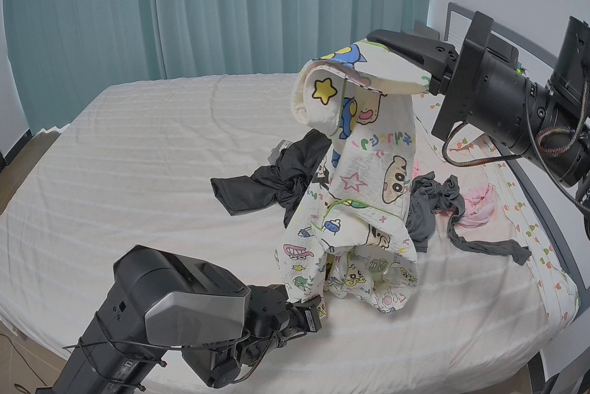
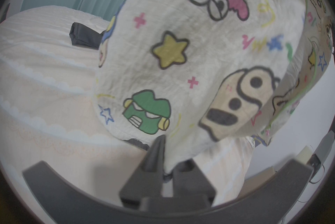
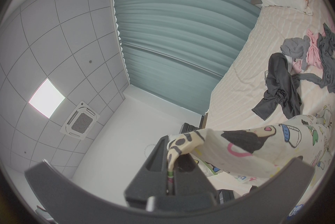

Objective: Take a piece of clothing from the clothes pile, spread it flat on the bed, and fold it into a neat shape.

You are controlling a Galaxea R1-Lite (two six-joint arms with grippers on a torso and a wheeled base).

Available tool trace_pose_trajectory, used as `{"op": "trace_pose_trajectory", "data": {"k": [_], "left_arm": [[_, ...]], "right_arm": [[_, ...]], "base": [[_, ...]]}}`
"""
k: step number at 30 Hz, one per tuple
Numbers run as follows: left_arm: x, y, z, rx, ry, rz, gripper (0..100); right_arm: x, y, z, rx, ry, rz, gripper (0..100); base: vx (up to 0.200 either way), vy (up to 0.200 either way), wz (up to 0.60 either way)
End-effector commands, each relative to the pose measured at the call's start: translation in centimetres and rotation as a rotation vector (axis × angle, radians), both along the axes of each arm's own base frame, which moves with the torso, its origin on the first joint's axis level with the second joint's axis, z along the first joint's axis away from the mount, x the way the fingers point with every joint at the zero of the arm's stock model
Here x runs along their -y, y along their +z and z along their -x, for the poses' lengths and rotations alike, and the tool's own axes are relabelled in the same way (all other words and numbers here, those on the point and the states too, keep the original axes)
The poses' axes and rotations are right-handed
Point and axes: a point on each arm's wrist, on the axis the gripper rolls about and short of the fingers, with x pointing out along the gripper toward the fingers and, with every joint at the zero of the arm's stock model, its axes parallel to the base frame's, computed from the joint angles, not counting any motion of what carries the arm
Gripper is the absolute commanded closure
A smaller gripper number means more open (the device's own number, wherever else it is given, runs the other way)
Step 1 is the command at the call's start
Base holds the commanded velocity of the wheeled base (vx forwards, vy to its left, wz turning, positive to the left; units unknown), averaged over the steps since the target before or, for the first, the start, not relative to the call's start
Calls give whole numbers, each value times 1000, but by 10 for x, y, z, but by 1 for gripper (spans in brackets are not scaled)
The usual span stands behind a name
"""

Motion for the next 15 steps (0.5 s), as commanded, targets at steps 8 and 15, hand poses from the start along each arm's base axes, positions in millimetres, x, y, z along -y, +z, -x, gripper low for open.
{"op": "trace_pose_trajectory", "data": {"k": [8, 15], "left_arm": [[-32, 33, 9, -8, 50, -1, 100], [-66, 80, 7, 52, 141, 47, 100]], "right_arm": [[21, -9, -14, -22, -91, 17, 100], [43, -30, -26, -80, -175, 64, 100]], "base": [[0, 0, 0], [0, 0, 0]]}}
